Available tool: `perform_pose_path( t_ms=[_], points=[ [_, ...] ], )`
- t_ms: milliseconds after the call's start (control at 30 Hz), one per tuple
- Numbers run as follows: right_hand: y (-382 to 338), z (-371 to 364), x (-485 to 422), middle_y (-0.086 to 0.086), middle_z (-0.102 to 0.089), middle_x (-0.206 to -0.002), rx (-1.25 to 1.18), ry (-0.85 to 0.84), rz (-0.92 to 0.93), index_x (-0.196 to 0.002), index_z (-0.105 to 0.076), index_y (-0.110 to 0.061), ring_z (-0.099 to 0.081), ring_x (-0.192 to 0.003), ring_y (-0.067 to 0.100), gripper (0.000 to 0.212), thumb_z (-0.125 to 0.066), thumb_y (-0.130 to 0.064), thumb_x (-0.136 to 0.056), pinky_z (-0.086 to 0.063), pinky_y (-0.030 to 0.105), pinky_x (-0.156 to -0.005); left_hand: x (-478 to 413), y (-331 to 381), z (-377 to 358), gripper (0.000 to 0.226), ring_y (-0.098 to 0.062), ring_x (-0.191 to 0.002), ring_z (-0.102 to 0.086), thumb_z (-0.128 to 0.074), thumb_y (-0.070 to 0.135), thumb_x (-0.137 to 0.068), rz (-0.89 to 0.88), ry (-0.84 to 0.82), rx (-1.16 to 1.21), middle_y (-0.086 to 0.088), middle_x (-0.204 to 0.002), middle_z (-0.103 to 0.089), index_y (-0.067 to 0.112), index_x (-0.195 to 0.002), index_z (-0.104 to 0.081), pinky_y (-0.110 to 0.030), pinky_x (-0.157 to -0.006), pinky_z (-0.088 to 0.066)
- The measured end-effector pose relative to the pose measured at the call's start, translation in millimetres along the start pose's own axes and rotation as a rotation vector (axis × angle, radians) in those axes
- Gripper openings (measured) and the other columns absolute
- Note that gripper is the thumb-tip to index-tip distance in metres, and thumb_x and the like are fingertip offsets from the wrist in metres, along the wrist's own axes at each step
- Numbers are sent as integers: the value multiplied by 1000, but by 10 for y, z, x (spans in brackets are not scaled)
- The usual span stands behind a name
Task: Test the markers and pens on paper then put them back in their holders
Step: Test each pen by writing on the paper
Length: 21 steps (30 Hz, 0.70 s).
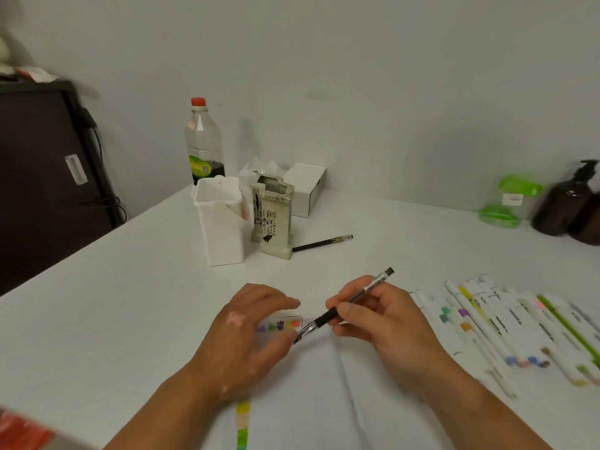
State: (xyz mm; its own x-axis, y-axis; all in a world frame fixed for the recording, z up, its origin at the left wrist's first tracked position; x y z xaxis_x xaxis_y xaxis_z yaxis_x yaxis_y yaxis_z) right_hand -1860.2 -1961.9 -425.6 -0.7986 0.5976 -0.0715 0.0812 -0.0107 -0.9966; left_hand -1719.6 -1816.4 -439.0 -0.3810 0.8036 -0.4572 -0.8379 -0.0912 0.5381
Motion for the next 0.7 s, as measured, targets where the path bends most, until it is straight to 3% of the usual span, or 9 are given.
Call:
perform_pose_path(
  t_ms=[133,267,433,600,700],
  points=[
    [7,-110,0,9,-75,-85,65,-20,57,-85,-75,-15,-75,-84,27,22,-70,6,-88,-62,31,-76,-16,181,-119,39,0,-100,-56,-48,48,-97,-79,-81,-22,16,-113,-63,28,-128,-61,-18,-87,-46],
    [1,-199,30,4,-76,-87,189,-43,128,-86,-76,-24,-73,-82,20,13,-74,-13,-79,-60,30,-72,-29,235,-200,22,0,-82,-50,-47,29,-103,-120,-97,-13,14,-96,-60,22,-117,-62,-10,-76,-37],
    [47,-271,59,-1,-75,-83,210,-79,140,-86,-74,-30,-69,-73,13,12,-78,-26,-76,-56,25,-67,-16,218,-228,29,-5,-75,-54,-33,46,-106,-138,-82,-18,15,-89,-59,32,-106,-58,-23,-67,-46],
    [108,-288,72,0,-72,-74,164,-90,106,-83,-69,-26,-68,-67,14,14,-80,-25,-74,-56,26,-64,-36,212,-196,34,-10,-70,-58,-34,53,-105,-160,-64,-65,12,-85,-64,34,-107,-62,-32,-61,-48],
    [40,-260,66,4,-68,-65,148,-42,141,-77,-65,-25,-64,-60,19,10,-75,-24,-78,-55,28,-60,-31,202,-207,30,-2,-76,-53,-42,56,-101,-157,-76,-72,23,-90,-60,37,-118,-56,-19,-67,-47]
  ],
)
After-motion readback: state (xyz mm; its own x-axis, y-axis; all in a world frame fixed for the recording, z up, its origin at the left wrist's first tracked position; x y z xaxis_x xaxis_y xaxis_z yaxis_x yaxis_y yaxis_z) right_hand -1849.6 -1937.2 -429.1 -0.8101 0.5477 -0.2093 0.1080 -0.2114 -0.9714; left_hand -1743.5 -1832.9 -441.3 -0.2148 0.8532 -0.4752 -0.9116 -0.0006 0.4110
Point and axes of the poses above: each hand's wrist, its own x-axis away from the middle knuckle, its own z-axis out of the back of the hand, y = z × x, the point moved 6 cm from there along -x, towards the middle knuckle
